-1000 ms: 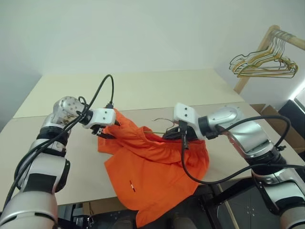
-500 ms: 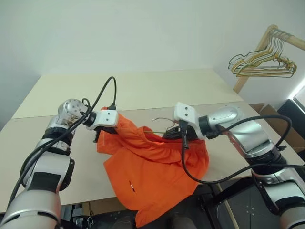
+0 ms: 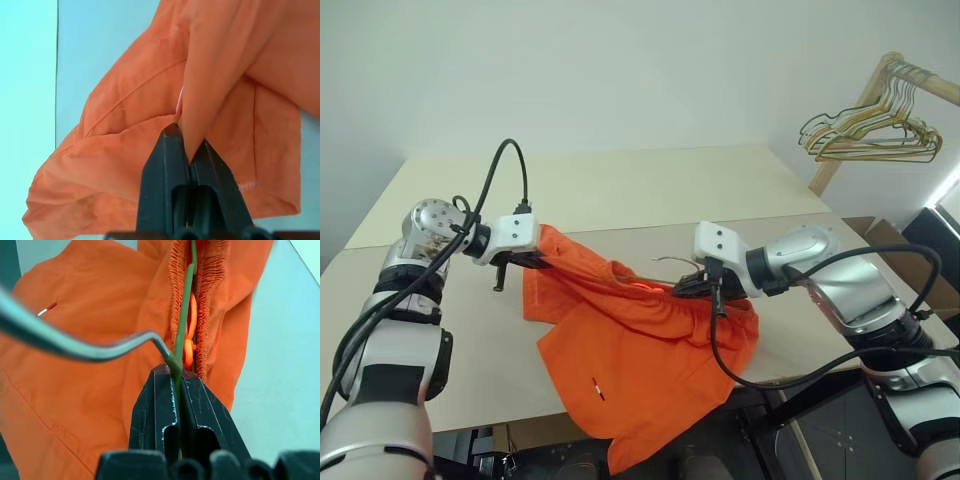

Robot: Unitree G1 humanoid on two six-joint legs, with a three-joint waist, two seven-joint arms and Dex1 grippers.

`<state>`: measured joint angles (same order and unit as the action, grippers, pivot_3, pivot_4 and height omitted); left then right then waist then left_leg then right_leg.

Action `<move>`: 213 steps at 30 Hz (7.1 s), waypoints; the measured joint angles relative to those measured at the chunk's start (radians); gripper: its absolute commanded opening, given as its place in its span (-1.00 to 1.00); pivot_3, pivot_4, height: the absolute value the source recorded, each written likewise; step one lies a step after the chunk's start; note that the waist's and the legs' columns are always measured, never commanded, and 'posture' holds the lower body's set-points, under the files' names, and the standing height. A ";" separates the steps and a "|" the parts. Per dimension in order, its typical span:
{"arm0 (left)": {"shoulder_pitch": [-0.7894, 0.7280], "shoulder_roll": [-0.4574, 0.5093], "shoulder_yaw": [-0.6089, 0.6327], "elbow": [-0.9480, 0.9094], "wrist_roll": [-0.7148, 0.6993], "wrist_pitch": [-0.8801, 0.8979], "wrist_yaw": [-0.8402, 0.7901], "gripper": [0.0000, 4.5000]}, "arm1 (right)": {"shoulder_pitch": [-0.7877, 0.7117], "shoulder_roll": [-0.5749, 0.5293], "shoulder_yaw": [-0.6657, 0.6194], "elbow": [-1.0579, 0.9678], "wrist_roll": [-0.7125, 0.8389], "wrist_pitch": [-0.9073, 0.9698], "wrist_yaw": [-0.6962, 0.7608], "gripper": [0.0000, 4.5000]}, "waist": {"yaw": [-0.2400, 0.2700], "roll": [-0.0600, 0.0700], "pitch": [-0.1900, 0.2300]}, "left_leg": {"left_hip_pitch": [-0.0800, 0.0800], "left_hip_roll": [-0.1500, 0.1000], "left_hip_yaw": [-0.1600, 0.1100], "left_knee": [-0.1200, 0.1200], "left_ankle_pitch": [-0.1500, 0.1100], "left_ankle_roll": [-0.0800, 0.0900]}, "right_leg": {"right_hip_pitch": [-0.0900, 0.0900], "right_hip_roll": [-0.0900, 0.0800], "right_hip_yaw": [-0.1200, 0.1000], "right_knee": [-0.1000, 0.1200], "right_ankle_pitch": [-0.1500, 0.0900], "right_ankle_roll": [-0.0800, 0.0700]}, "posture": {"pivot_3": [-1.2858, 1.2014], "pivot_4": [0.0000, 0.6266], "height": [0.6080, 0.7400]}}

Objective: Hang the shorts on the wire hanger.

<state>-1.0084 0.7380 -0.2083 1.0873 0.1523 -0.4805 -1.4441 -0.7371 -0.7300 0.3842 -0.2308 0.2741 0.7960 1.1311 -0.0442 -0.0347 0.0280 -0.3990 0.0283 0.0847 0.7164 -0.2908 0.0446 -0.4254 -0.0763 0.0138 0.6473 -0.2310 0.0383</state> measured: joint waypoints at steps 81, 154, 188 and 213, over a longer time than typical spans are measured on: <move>0.029 -0.149 -0.082 -0.289 -0.123 0.307 -0.152 -1.00 | -0.278 0.002 0.023 0.112 -0.036 0.048 0.084 0.74 | -0.025 0.001 0.000 | -0.001 0.001 -0.003 0.000 0.000 0.000 | -0.001 0.000 0.000 0.000 0.000 0.000 | -0.05 -1.00 1.00; 0.256 -0.067 0.221 -0.855 -0.526 0.627 -0.012 0.97 | 0.307 -0.204 -0.310 -0.306 0.286 0.495 -0.101 -1.00 | -0.015 0.002 0.000 | 0.004 0.001 -0.003 0.000 0.000 0.000 | 0.002 -0.001 0.003 -0.003 0.000 0.000 | -0.05 -1.00 1.00; 0.363 -0.379 0.345 -1.503 -1.085 1.285 0.909 0.97 | 0.239 -0.046 -1.384 0.076 0.701 0.811 -1.437 -1.00 | -0.161 0.017 -0.011 | 0.032 -0.010 0.001 -0.020 0.000 0.002 | 0.032 0.000 0.024 -0.019 -0.001 0.003 | -0.17 -1.00 1.00; 0.359 -0.347 0.336 -1.485 -1.059 1.243 0.883 0.97 | -0.035 -0.253 -1.367 0.654 0.643 0.811 -1.671 -1.00 | -0.155 0.021 -0.010 | 0.030 -0.013 0.003 -0.022 -0.004 0.012 | 0.036 -0.001 0.033 -0.037 0.003 0.016 | -0.15 -1.00 1.00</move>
<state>-0.6493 0.3915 0.1277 -0.3973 -0.9071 0.7624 -0.5610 -0.7724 -0.9834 -0.9824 0.4236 0.9176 1.6066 -0.5402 -0.1995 -0.0135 0.0178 -0.3685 0.0152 0.0876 0.6948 -0.2947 0.0567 -0.3894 -0.0773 0.0468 0.6099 -0.2276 0.0546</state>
